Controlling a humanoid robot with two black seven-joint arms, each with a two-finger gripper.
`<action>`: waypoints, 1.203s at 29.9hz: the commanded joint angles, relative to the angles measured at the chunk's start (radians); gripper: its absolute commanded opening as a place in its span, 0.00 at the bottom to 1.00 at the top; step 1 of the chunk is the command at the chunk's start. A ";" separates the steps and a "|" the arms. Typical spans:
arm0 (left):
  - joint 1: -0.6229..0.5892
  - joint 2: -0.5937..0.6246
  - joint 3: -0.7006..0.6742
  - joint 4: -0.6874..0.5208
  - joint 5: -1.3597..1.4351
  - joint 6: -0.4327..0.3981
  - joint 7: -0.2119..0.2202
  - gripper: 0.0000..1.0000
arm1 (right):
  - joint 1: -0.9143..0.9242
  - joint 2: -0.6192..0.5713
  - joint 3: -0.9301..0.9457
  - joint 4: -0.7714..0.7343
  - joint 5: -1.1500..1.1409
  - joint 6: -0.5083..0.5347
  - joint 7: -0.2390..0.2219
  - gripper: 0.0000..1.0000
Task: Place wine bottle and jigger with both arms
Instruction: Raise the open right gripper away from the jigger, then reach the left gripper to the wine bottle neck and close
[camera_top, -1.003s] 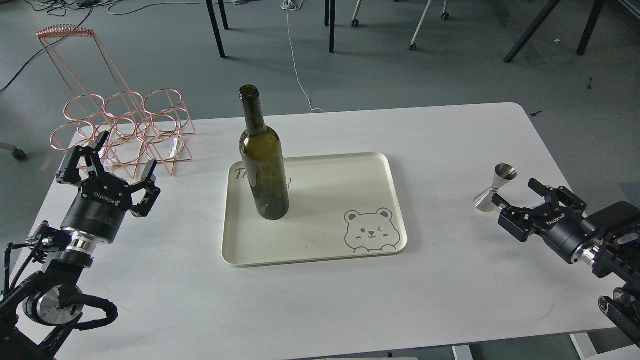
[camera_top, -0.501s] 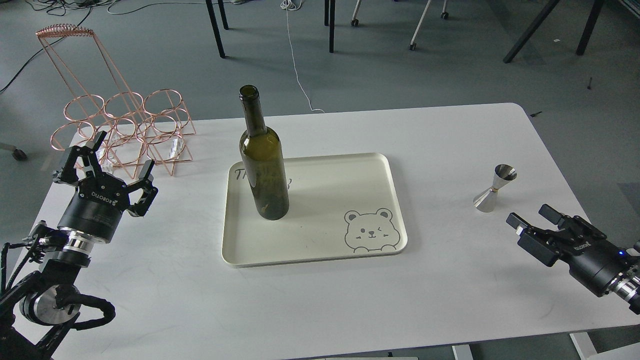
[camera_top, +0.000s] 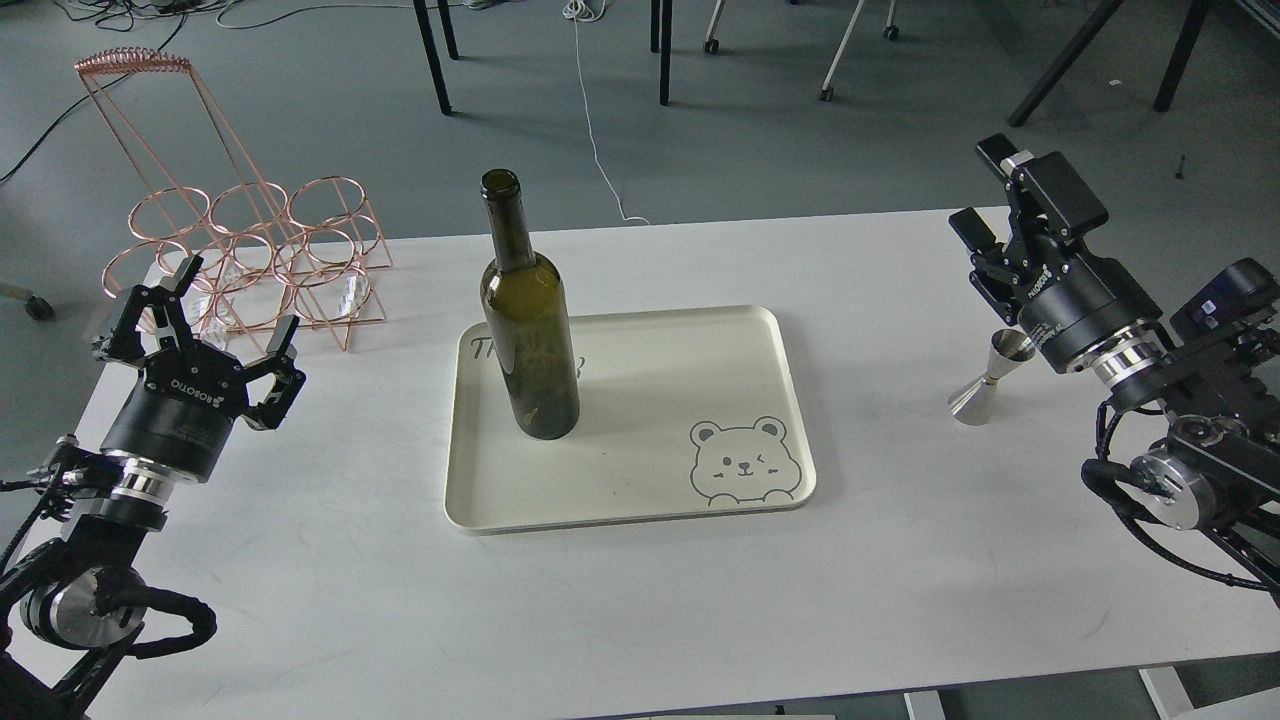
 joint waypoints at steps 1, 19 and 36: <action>0.000 0.000 -0.001 0.001 0.000 0.000 0.000 0.99 | 0.063 0.130 0.003 -0.163 0.128 0.058 0.000 0.99; -0.006 0.154 -0.069 -0.134 0.448 0.000 -0.002 0.99 | 0.040 0.225 0.009 -0.452 0.307 0.650 -0.134 0.99; -0.113 0.342 -0.152 -0.461 1.529 0.231 -0.002 0.99 | 0.022 0.225 0.017 -0.447 0.304 0.650 -0.127 0.99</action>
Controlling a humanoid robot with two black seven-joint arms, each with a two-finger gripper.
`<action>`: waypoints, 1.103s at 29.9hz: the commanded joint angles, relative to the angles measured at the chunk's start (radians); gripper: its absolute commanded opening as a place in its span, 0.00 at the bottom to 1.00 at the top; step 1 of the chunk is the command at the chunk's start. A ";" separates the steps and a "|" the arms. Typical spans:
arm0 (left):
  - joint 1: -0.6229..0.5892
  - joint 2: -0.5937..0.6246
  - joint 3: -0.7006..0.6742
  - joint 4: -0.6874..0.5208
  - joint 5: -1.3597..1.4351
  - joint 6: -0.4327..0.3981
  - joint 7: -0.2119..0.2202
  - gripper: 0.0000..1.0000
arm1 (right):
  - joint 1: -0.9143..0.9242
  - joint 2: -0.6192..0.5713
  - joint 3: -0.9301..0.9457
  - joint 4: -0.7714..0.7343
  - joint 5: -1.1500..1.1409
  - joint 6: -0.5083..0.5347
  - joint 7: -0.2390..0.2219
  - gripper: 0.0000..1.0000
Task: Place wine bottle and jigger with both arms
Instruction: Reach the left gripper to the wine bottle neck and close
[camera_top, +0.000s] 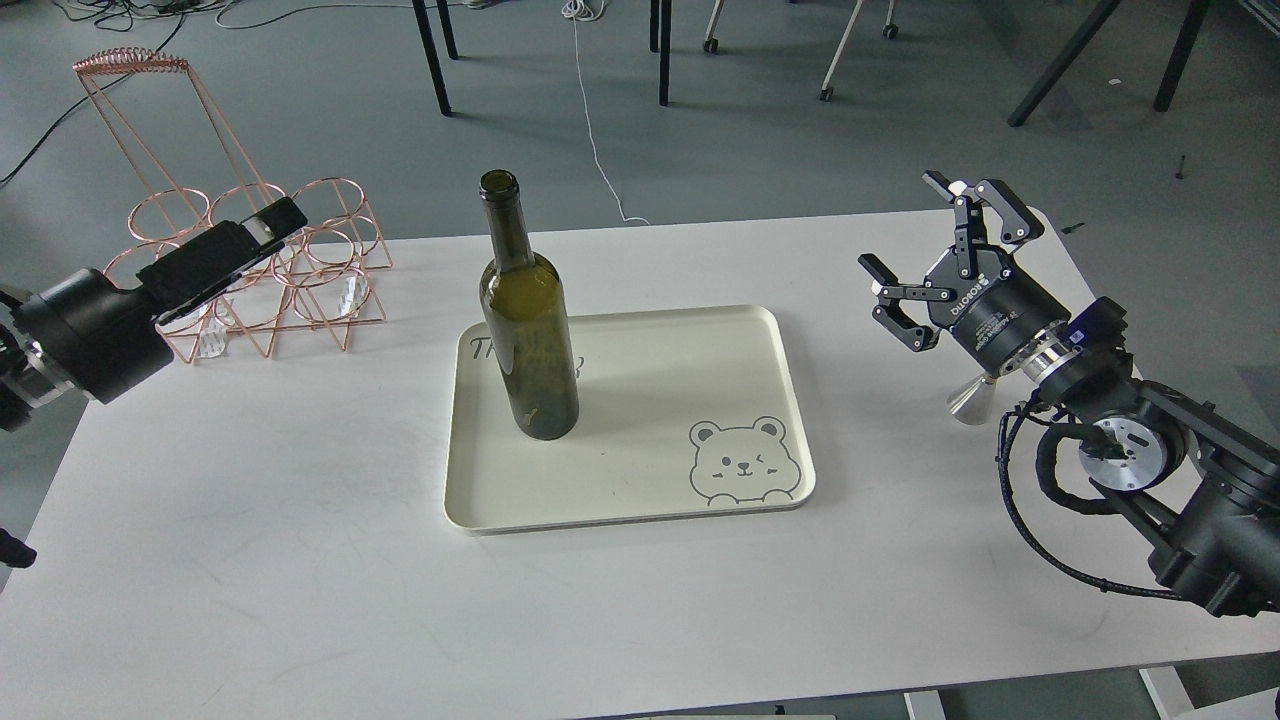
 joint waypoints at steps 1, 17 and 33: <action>-0.050 -0.005 0.005 -0.021 0.246 0.049 0.000 0.99 | -0.010 0.000 -0.001 0.000 -0.001 0.000 0.000 0.99; -0.253 -0.094 0.192 -0.010 0.445 0.039 0.000 0.99 | -0.011 -0.007 -0.002 0.001 -0.031 0.000 0.003 0.99; -0.382 -0.197 0.324 0.094 0.472 0.032 0.000 0.99 | -0.013 -0.004 -0.002 0.000 -0.039 0.000 0.005 0.99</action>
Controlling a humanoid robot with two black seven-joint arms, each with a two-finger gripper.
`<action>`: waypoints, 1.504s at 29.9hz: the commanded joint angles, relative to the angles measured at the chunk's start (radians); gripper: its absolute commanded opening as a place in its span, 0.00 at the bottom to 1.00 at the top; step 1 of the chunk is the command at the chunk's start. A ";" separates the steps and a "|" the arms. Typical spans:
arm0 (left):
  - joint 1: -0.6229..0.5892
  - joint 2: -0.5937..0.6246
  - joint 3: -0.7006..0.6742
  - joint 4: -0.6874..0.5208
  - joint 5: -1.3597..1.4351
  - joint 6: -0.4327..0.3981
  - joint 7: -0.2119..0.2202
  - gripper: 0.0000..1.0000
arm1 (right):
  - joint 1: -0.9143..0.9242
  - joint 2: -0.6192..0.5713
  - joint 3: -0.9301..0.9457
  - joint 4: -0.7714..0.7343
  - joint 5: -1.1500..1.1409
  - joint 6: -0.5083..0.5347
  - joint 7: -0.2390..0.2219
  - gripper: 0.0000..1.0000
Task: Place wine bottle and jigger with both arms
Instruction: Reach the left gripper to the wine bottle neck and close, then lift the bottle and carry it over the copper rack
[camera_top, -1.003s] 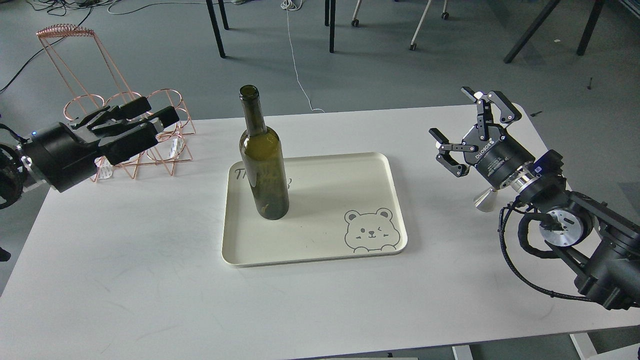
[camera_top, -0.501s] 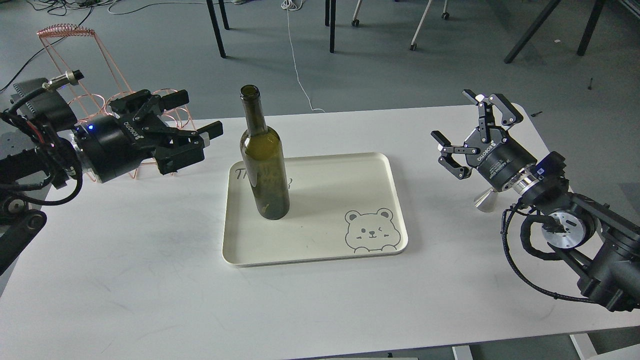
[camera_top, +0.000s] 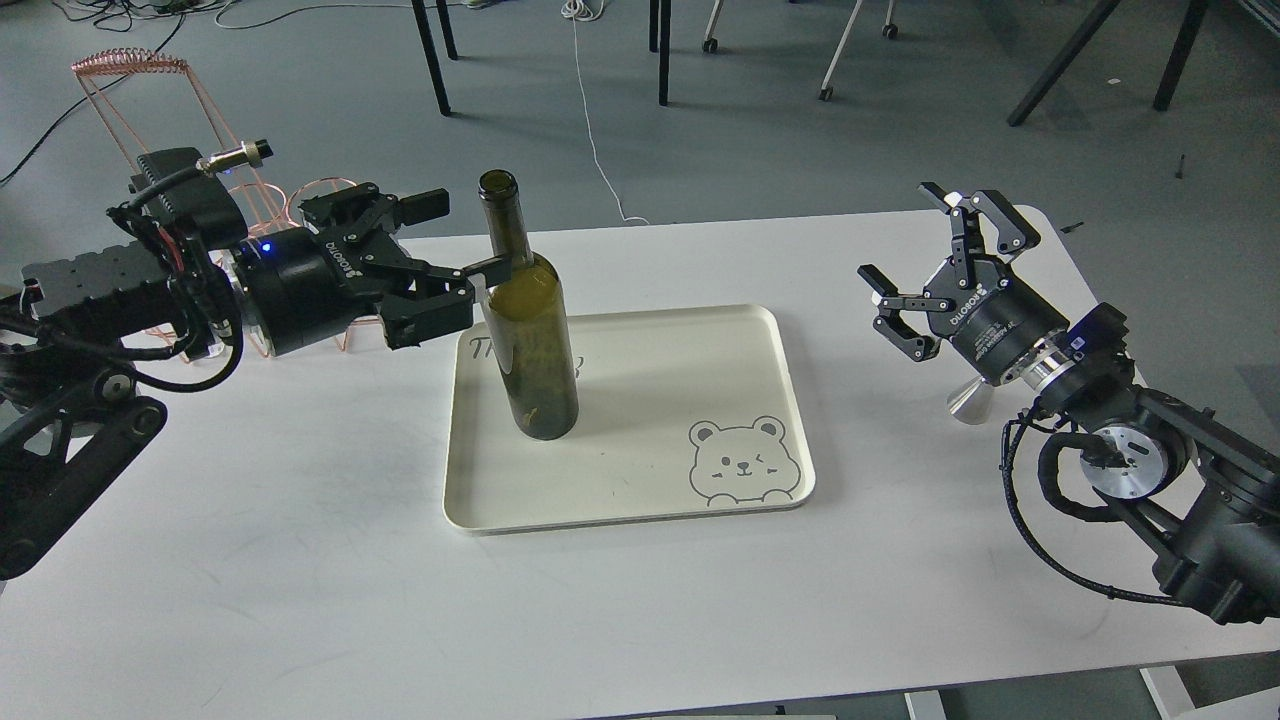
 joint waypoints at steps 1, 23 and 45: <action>-0.041 -0.023 0.037 0.031 0.002 0.000 0.000 0.99 | 0.000 0.000 0.000 0.002 -0.003 0.000 0.000 0.99; -0.102 -0.071 0.085 0.090 0.005 0.000 0.000 0.62 | -0.008 0.000 -0.002 0.002 -0.021 0.000 0.000 0.99; -0.159 -0.092 0.085 0.088 -0.003 -0.002 0.000 0.09 | -0.008 0.006 -0.002 0.000 -0.049 0.000 0.000 0.99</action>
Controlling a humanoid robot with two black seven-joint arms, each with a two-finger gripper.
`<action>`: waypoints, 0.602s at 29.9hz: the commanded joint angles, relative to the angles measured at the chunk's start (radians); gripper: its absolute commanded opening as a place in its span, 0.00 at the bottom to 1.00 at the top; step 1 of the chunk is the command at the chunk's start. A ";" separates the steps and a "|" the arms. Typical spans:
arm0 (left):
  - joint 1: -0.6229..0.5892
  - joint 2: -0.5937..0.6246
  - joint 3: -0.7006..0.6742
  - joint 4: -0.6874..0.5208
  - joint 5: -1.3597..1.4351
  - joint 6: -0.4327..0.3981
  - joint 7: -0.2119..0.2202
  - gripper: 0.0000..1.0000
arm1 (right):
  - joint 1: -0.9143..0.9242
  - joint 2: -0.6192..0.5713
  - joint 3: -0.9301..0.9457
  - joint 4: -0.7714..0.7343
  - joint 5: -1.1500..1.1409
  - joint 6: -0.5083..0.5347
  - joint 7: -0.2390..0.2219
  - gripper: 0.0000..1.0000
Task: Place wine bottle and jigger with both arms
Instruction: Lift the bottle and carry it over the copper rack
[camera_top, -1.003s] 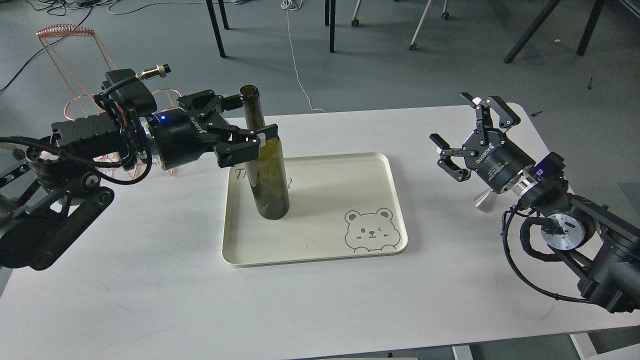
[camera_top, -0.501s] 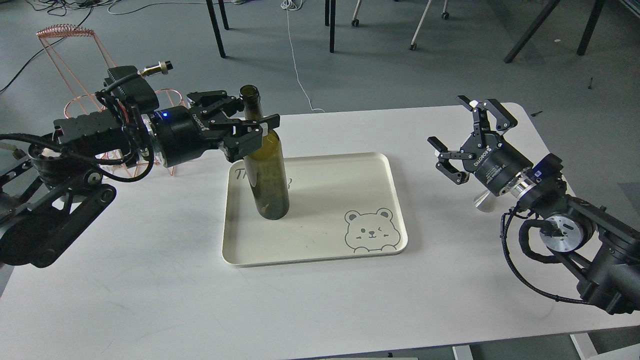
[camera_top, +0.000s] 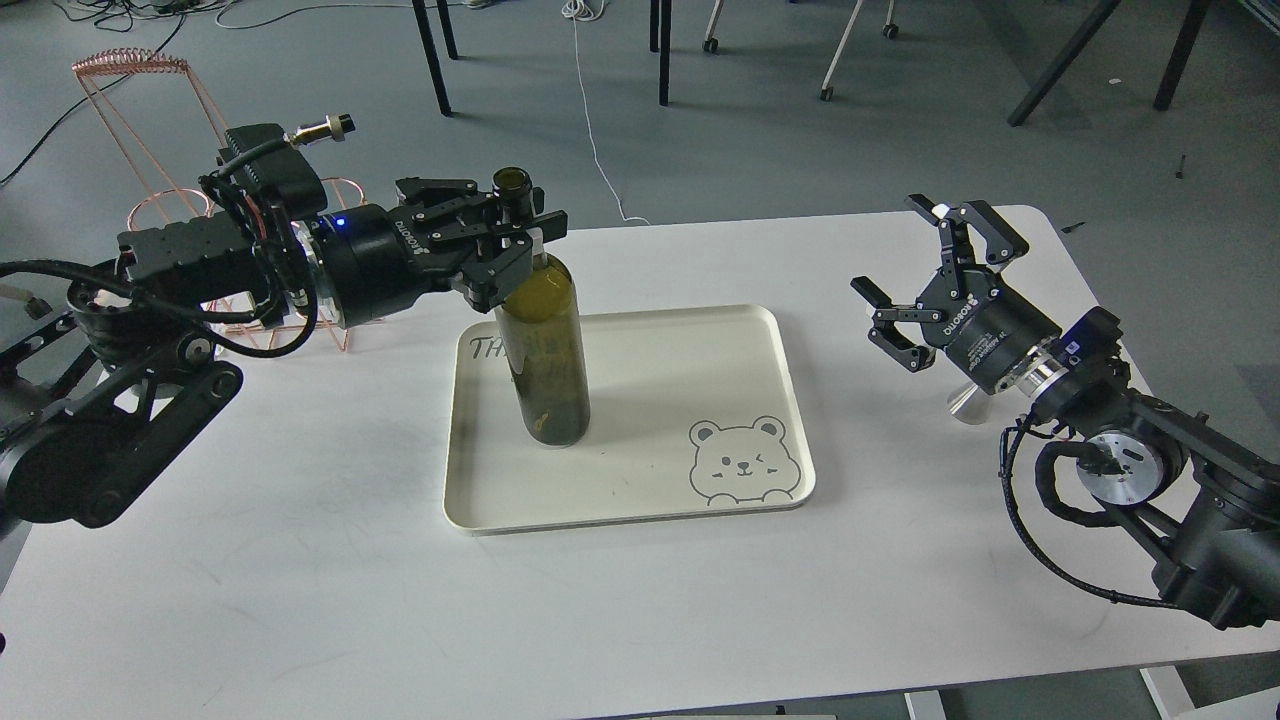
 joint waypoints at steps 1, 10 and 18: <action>-0.042 0.000 0.000 -0.003 -0.003 -0.004 0.000 0.09 | 0.000 0.000 0.000 0.000 0.000 0.000 0.000 0.99; -0.288 0.091 0.000 0.018 -0.124 -0.179 0.000 0.10 | 0.000 0.000 0.002 0.000 0.000 0.000 0.000 0.99; -0.461 0.122 0.038 0.316 -0.167 -0.205 0.000 0.10 | -0.002 -0.003 0.000 0.000 -0.002 0.000 0.000 0.99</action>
